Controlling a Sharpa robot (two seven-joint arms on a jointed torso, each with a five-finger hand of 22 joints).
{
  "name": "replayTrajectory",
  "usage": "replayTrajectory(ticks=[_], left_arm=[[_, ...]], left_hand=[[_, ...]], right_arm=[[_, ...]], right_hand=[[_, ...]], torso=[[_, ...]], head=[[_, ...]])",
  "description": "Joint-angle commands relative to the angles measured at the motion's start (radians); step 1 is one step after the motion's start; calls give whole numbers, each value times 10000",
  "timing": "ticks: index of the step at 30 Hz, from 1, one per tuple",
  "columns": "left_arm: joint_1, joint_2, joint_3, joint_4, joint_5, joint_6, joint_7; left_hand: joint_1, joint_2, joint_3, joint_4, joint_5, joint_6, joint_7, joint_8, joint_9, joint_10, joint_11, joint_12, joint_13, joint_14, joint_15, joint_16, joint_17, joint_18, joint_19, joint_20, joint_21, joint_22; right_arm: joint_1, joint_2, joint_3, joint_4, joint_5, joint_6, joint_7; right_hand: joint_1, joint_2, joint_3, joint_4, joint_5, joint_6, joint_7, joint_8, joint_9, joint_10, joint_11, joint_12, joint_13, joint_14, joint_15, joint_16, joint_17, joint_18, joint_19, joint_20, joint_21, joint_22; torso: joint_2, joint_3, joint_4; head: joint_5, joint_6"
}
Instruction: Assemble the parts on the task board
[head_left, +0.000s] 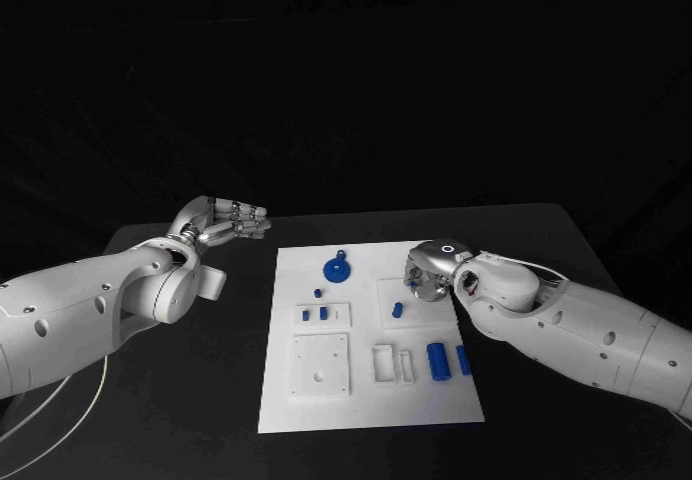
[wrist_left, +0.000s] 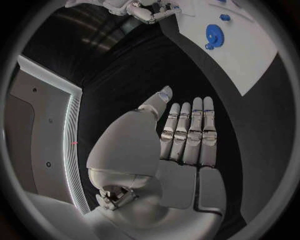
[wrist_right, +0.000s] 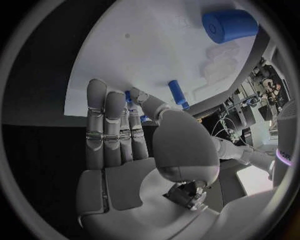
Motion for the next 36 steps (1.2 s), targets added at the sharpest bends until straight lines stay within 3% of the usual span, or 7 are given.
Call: replayTrajectory(ticks=[1,5,11,18,24,29,36], left_arm=[[21,12,11,-21,68,78,164],[21,16,11,-70,68,80,176],[21,21,11,-137,68,97,187],[21,16,11,-203,68,74,203],[22,29,11,-254,68,73,201],[22,48,11,-294,68,81,198],[22,170,10,-420,69,91,203]], left_hand=[[-14,68,-32,-35,66,26,5,-4,-5,-73,-13,55,-5,-69,-6,-45,-16,114,-26,57,21,-9],[-11,78,-38,-54,72,46,0,-8,-6,-83,-12,57,-5,-78,-5,-44,-15,116,-32,60,24,-26],[-11,80,-39,-57,73,50,0,-9,-7,-85,-12,57,-5,-80,-5,-44,-15,117,-33,60,24,-29],[-19,92,-53,-71,70,49,3,-9,-7,-113,-3,56,-5,-120,8,-45,-17,114,-56,75,15,-62],[-20,94,-64,-78,70,49,3,-10,-7,-123,2,58,-4,-142,18,-45,-17,118,-64,83,13,-83],[-20,94,-72,-83,73,50,4,-10,-7,-132,5,58,-4,-154,22,-45,-17,120,-68,88,12,-97],[-21,100,-82,-88,70,45,4,-10,-7,-140,6,58,-4,-166,26,-43,-16,125,-71,95,13,-121]], right_arm=[[-103,44,-74,45,-172,-118,125],[-103,-22,-50,142,-53,-324,199],[-102,-116,111,321,253,-553,375],[-102,-193,362,568,643,-752,588],[-102,-291,662,827,1218,-898,781],[-103,-366,851,1084,1926,-1112,1100],[-243,-362,926,1601,2848,-1322,1563]], right_hand=[[-34,-57,97,-7,58,98,-21,32,20,228,-127,39,-9,9,-69,68,20,166,-12,-50,52,158],[-29,-51,206,1,-132,114,-23,33,29,237,-126,40,-9,0,-71,81,25,170,-29,-51,29,336],[-12,-84,236,50,-138,125,-28,35,42,244,-129,41,-8,-3,-71,87,17,172,17,-49,-188,702],[0,-72,193,70,-77,121,-28,34,45,236,-128,38,-9,3,-71,93,16,166,106,-50,-451,1089],[-9,-59,172,74,-29,106,-22,33,45,227,-124,39,-9,-5,-71,91,14,166,173,-48,-677,1391],[16,-23,82,74,56,82,-18,38,45,205,-121,39,-9,2,-68,68,-2,184,197,-51,-803,1490],[7,71,-70,73,182,44,-6,38,49,164,-106,43,-10,9,-59,19,-43,235,245,-34,-997,1641]], torso=[[-5,11,-15],[-5,10,-4],[-1,10,-13],[-7,10,-17],[-6,0,-5],[-24,3,-28],[-61,-15,-30]], head=[[16,14],[22,17],[33,26],[25,41],[43,48],[162,36],[493,53]])
